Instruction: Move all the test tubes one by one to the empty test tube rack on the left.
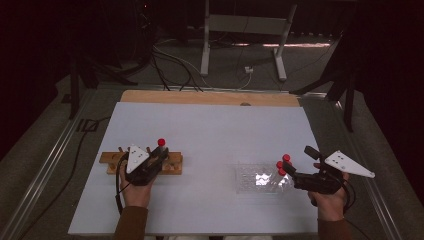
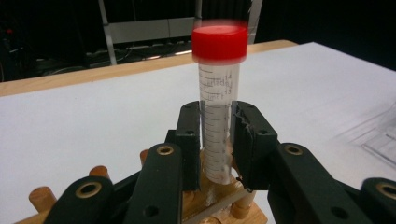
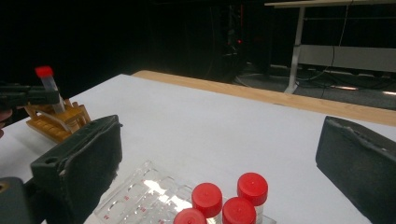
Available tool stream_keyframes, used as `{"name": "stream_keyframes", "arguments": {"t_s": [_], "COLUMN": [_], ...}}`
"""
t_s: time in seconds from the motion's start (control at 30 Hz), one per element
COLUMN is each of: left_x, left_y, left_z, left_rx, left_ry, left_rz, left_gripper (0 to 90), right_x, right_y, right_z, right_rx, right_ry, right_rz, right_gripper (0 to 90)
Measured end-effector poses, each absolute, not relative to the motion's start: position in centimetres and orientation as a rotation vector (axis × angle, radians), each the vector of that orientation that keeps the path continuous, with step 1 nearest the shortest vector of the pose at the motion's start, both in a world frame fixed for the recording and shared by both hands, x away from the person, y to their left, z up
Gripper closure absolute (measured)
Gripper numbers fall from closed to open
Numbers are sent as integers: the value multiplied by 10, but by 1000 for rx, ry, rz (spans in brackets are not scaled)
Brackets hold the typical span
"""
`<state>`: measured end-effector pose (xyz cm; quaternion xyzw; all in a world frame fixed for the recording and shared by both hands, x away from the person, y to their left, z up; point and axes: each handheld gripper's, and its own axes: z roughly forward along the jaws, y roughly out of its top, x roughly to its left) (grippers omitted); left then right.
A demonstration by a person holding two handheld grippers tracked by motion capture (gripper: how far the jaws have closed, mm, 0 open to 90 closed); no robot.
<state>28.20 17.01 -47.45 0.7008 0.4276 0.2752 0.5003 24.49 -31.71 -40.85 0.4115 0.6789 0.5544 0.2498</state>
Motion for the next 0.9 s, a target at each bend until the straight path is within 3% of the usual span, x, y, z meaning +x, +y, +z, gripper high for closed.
{"name": "stream_keyframes", "arguments": {"t_s": [0.43, 0.53, 0.57, 0.6, 0.63, 0.7, 0.9], "left_x": [280, 280, 279, 279, 278, 277, 270], "left_y": [169, 169, 170, 171, 172, 174, 178], "left_z": [-480, -480, -480, -480, -480, -479, -471], "left_rx": [1722, 1719, 1715, 1710, 1706, 1693, 1651], "left_ry": [1047, 1053, 1056, 1059, 1063, 1067, 1046], "left_rz": [660, 650, 640, 630, 619, 611, 571], "left_gripper": [718, 666, 601, 601, 532, 486, 408], "right_x": [244, 244, 244, 244, 244, 244, 244], "right_y": [-319, -319, -320, -320, -320, -321, -323], "right_z": [-409, -409, -409, -409, -409, -410, -412], "right_rx": [1121, 1122, 1121, 1121, 1122, 1123, 1128], "right_ry": [1845, 1845, 1844, 1844, 1841, 1841, 1852], "right_rz": [1511, 1505, 1503, 1503, 1505, 1500, 1481], "right_gripper": [0, 0, 0, 0, 0, 0, 1]}}
